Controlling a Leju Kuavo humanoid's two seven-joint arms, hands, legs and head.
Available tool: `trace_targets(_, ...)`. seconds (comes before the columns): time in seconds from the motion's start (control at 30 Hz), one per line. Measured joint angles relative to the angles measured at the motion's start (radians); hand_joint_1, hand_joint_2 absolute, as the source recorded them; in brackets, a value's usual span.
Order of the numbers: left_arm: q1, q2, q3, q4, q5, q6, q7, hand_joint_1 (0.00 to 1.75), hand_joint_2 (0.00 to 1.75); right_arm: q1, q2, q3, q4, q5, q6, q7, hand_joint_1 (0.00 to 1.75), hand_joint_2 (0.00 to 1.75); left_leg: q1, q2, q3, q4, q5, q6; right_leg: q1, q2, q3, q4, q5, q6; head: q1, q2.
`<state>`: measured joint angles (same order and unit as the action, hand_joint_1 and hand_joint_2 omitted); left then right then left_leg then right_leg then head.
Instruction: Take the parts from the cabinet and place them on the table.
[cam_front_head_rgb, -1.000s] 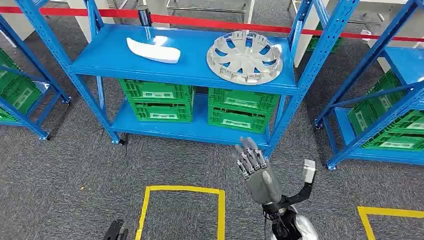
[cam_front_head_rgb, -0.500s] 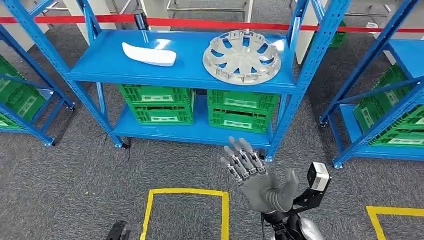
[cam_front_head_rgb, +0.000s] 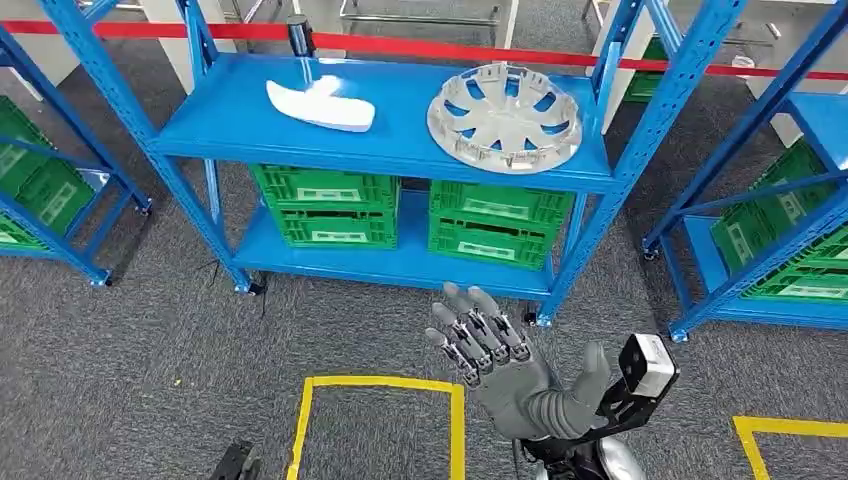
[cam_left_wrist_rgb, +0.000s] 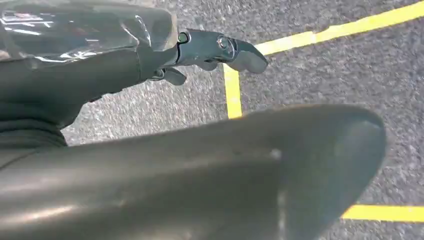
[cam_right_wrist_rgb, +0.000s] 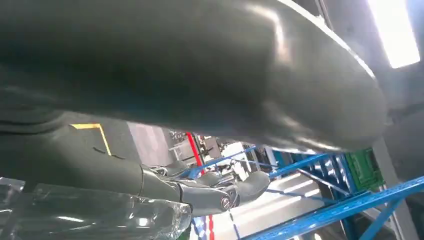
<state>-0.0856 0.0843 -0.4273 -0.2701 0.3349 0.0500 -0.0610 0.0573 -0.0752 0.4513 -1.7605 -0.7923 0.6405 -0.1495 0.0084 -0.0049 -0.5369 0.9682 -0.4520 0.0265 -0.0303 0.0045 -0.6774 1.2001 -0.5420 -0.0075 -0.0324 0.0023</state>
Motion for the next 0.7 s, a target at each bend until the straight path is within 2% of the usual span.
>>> trace_targets(0.03,0.001,0.0,0.0,0.0,0.0,0.0,0.0,0.0,0.0,0.003,-0.002,0.001,0.0,0.0,0.001,0.0,0.0,0.0,-0.004,0.0,-0.001,0.0,0.0,0.001,0.002,0.0,-0.036,0.074,-0.022,-0.004,0.0,0.0)
trace_targets(0.07,0.001,0.0,-0.001,0.0,0.0,0.0,0.0,0.0,0.0,0.004,-0.004,0.002,0.0,0.0,0.002,0.0,0.0,0.0,-0.008,-0.001,-0.001,0.001,-0.002,0.003,0.004,0.0,-0.059,0.117,-0.026,-0.003,0.0,0.0)
trace_targets(0.1,0.001,0.0,-0.002,0.0,0.0,0.0,0.0,0.0,0.0,0.005,-0.006,0.002,0.0,0.0,0.003,0.0,0.0,0.0,-0.01,-0.002,0.0,0.002,-0.002,0.004,0.006,0.0,-0.055,0.107,-0.016,0.0,0.0,0.0)
trace_targets(0.13,0.001,0.0,-0.002,0.0,0.0,0.0,0.0,0.0,0.0,0.005,-0.006,0.003,-0.002,0.0,0.003,0.0,0.0,0.0,-0.013,-0.004,0.001,0.003,-0.003,0.005,0.008,0.0,-0.03,0.052,0.01,0.006,0.0,0.0)
trace_targets(0.17,0.001,-0.001,-0.003,0.0,0.0,0.0,0.0,0.0,0.0,0.004,-0.006,0.003,-0.006,0.0,0.006,0.0,0.0,0.0,-0.015,-0.005,0.002,0.006,-0.006,0.005,0.009,0.0,0.012,-0.035,0.046,0.011,0.0,0.0)
trace_targets(0.2,0.001,-0.002,-0.004,0.0,0.0,0.0,-0.001,0.0,0.0,0.004,-0.006,0.004,-0.011,0.0,0.009,0.0,0.0,0.0,-0.017,-0.007,0.002,0.011,-0.009,0.004,0.011,0.0,0.056,-0.124,0.077,0.011,0.0,0.0)
trace_targets(0.23,0.001,-0.003,-0.006,0.0,0.0,0.0,-0.002,0.0,0.0,0.003,-0.006,0.004,-0.016,0.0,0.012,0.0,0.0,0.0,-0.022,-0.008,-0.004,0.018,-0.014,0.0,0.016,0.0,0.087,-0.191,0.087,0.002,0.0,0.0)
trace_targets(0.27,0.0,-0.003,-0.008,0.0,0.0,0.0,-0.002,0.0,0.0,0.003,-0.006,0.004,-0.021,0.0,0.016,0.0,0.0,0.0,-0.026,-0.009,-0.008,0.026,-0.02,-0.004,0.016,-0.001,0.09,-0.192,0.091,-0.003,-0.003,0.0)
trace_targets(0.37,0.001,-0.003,-0.01,0.0,0.0,0.0,-0.004,0.0,0.0,0.003,-0.006,0.004,-0.033,0.004,0.023,-0.005,0.0,0.0,-0.022,-0.008,-0.009,0.026,-0.02,-0.011,0.02,0.0,0.087,-0.193,0.094,-0.009,-0.002,0.0)
trace_targets(0.4,0.0,-0.001,-0.01,0.0,0.0,0.0,-0.004,0.0,0.0,0.003,-0.006,0.004,-0.038,0.01,0.024,-0.008,0.0,0.0,-0.019,-0.008,-0.012,0.032,-0.028,-0.017,0.007,0.0,0.092,-0.198,0.096,-0.014,-0.001,0.0)
trace_targets(0.43,0.0,-0.004,-0.011,0.0,-0.002,0.0,-0.005,0.0,0.0,0.003,-0.006,0.004,-0.045,0.014,0.027,-0.01,0.0,0.0,-0.018,-0.007,-0.022,0.057,-0.047,-0.026,0.007,-0.001,0.094,-0.198,0.094,-0.017,-0.003,0.0)
trace_targets(0.47,-0.001,-0.003,-0.012,0.0,-0.002,0.001,-0.005,0.0,0.0,0.003,-0.006,0.004,-0.049,0.014,0.027,-0.011,0.0,0.0,-0.013,-0.007,-0.049,0.114,-0.08,-0.033,0.007,-0.001,0.095,-0.198,0.094,-0.02,-0.007,0.0)
trace_targets(0.53,0.001,-0.002,-0.013,0.0,-0.002,0.001,-0.005,0.0,0.0,0.004,-0.005,0.004,-0.052,0.019,0.029,-0.011,0.0,0.0,-0.003,-0.005,-0.135,0.288,-0.152,-0.046,0.007,-0.001,0.093,-0.197,0.094,-0.023,-0.006,0.0)
trace_targets(0.57,0.001,-0.002,-0.015,0.0,-0.002,0.001,-0.006,0.0,0.0,0.006,-0.005,0.004,-0.052,0.02,0.029,-0.011,0.0,0.0,0.001,-0.004,-0.164,0.34,-0.162,-0.049,0.007,-0.001,0.093,-0.197,0.094,-0.023,-0.007,0.0)
trace_targets(0.6,0.002,-0.002,-0.017,0.0,-0.002,0.0,-0.008,0.0,0.0,0.006,-0.005,0.004,-0.053,0.023,0.029,-0.012,0.0,0.0,0.004,-0.001,-0.169,0.343,-0.149,-0.051,0.007,-0.001,0.094,-0.197,0.094,-0.023,-0.006,0.0)
trace_targets(0.63,0.002,-0.003,-0.018,0.0,-0.002,0.0,-0.009,0.0,0.0,0.006,-0.004,0.004,-0.055,0.023,0.03,-0.012,0.0,0.0,0.006,0.0,-0.152,0.299,-0.115,-0.051,0.007,-0.001,0.095,-0.197,0.094,-0.023,-0.006,0.0)
trace_targets(0.67,0.001,-0.002,-0.018,0.0,-0.002,0.0,-0.012,0.0,0.0,0.006,-0.003,0.004,-0.06,0.024,0.03,-0.012,0.0,0.0,0.007,0.0,-0.115,0.221,-0.071,-0.05,0.007,0.0,0.097,-0.197,0.094,-0.022,-0.006,0.0)
trace_targets(0.7,0.001,-0.002,-0.018,0.0,-0.002,0.0,-0.014,0.0,0.0,0.005,-0.002,0.004,-0.066,0.025,0.032,-0.012,0.0,0.0,0.007,0.001,-0.062,0.114,-0.021,-0.046,0.007,0.0,0.1,-0.198,0.094,-0.022,-0.007,0.0)
